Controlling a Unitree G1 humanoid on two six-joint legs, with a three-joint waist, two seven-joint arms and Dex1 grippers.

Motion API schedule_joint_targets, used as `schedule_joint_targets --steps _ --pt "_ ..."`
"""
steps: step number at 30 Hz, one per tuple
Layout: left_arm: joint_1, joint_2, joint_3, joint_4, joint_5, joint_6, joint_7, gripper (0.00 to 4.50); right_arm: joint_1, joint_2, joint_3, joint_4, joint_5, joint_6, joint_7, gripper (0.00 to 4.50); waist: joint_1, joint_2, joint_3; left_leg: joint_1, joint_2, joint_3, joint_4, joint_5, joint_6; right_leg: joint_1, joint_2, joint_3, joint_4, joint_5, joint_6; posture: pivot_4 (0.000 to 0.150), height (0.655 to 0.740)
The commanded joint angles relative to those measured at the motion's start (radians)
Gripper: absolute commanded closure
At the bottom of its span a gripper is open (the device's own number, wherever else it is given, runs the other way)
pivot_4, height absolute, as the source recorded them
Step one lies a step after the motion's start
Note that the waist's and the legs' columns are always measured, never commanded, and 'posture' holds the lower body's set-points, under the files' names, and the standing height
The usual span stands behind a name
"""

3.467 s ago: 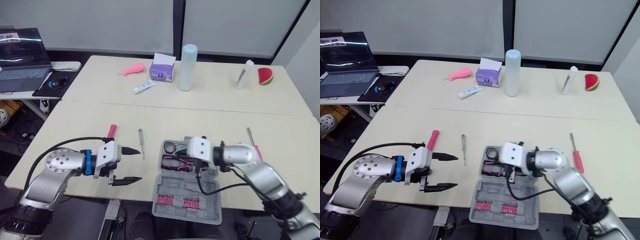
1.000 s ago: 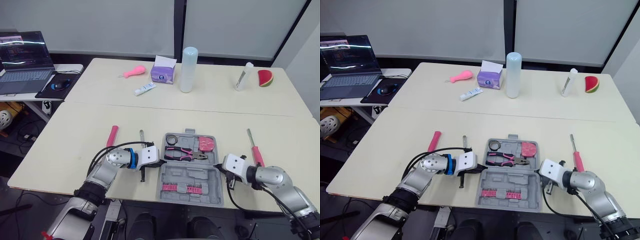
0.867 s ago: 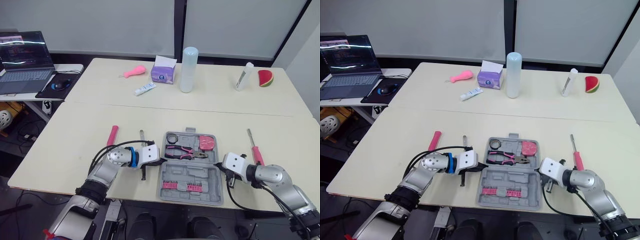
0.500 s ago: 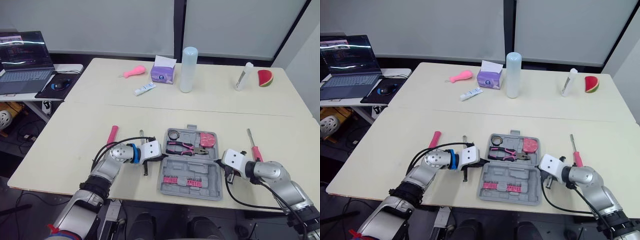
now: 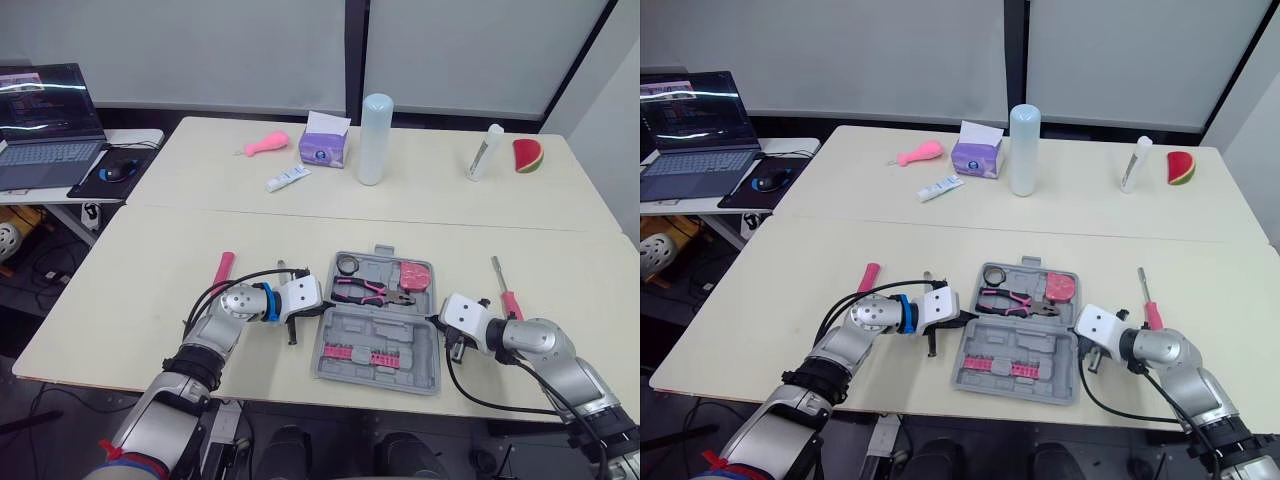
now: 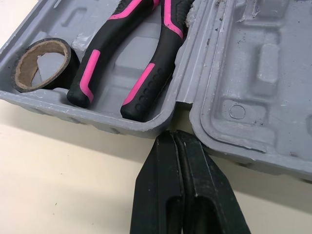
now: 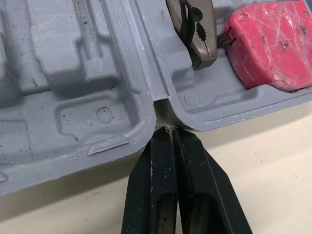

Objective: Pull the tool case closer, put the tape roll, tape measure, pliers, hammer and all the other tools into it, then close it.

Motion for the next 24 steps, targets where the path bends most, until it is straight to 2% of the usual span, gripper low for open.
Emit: schedule_joint_targets --steps 1,10,18,22,24 --pt "0.013 -0.014 -0.025 -0.008 0.015 -0.007 0.001 4.46 -0.023 0.016 0.017 -0.031 0.01 -0.013 0.004 4.5 0.0 0.0 0.0 0.0 0.0 0.0 0.0 0.0 0.0 0.0 0.0 0.0 0.0 0.0 0.0 0.15 0.7161" --pt "0.027 0.014 -0.018 -0.019 0.02 0.007 0.006 4.46 -0.005 0.005 -0.005 -0.052 0.019 0.053 0.002 4.5 0.0 0.0 0.0 0.0 0.0 0.0 0.0 0.0 0.0 0.0 0.0 0.0 0.0 0.0 0.0 0.15 0.7161" --pt "0.049 0.06 0.001 -0.056 0.008 0.031 0.006 4.46 0.034 -0.029 -0.095 -0.054 0.039 0.096 -0.053 4.5 0.0 0.0 0.0 0.0 0.0 0.0 0.0 0.0 0.0 0.0 0.0 0.0 0.0 0.0 0.0 0.15 0.7161" --pt "0.049 0.084 0.035 -0.063 -0.029 0.018 0.001 4.46 0.062 -0.021 -0.145 -0.079 0.059 0.089 -0.095 4.5 -0.003 0.0 0.0 0.0 0.0 0.0 -0.001 0.0 0.0 0.0 0.0 0.0 0.0 0.0 0.0 0.15 0.7161" --pt "0.062 0.109 0.086 -0.114 -0.115 0.043 -0.048 4.46 0.097 -0.021 -0.19 -0.123 0.087 0.067 -0.108 4.5 -0.004 0.0 0.0 0.0 0.0 0.0 -0.001 0.0 0.0 -0.001 0.0 0.001 0.0 0.0 0.0 0.15 0.7161"
